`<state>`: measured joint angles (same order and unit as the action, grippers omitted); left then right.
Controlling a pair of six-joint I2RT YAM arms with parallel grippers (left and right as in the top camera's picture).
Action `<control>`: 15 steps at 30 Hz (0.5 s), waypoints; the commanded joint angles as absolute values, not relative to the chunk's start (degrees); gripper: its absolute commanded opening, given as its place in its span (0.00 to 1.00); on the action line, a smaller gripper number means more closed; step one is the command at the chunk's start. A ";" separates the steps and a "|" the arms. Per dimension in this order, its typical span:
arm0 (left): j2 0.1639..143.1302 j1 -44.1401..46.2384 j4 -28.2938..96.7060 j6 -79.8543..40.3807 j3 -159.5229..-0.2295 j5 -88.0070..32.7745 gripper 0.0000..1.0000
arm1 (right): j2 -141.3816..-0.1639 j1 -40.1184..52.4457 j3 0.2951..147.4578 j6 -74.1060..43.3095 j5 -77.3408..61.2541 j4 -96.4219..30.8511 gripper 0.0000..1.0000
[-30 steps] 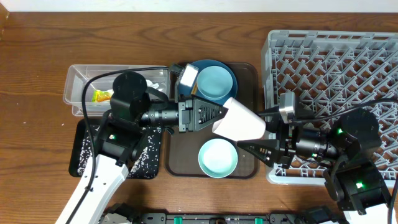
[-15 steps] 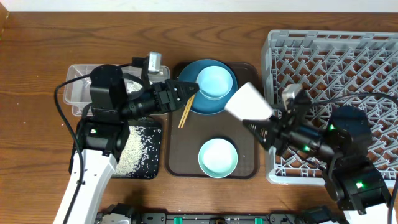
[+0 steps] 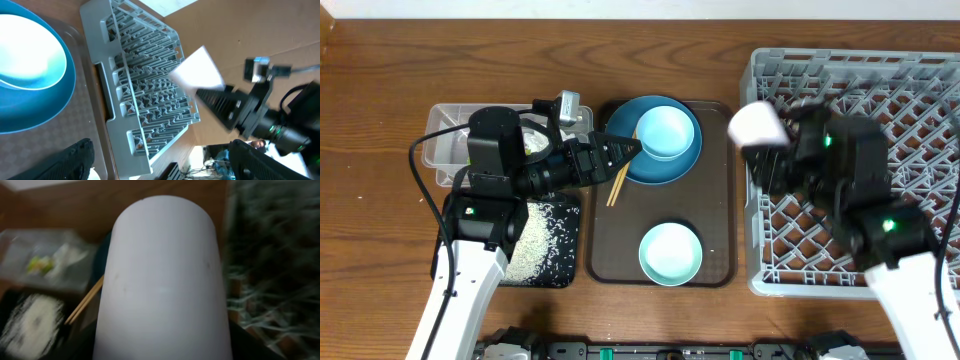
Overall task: Sort waste into correct bins and load items into the dishwasher rack
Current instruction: 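Carry the cup right and lower it into the dishwasher rack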
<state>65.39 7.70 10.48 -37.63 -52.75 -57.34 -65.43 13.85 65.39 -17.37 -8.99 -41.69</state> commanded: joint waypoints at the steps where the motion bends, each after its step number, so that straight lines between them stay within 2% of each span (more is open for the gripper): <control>1: 65.49 7.46 10.44 -36.86 -53.47 -57.12 0.89 | -70.37 12.23 74.17 -16.19 -0.16 -46.15 0.48; 8: 65.49 7.46 10.44 -36.86 -53.47 -57.12 0.93 | -82.72 6.74 88.14 -15.77 1.08 -56.05 0.48; 15: 65.49 7.46 10.44 -36.86 -53.47 -57.12 0.94 | -92.01 2.35 92.31 -15.79 -0.58 -55.05 0.49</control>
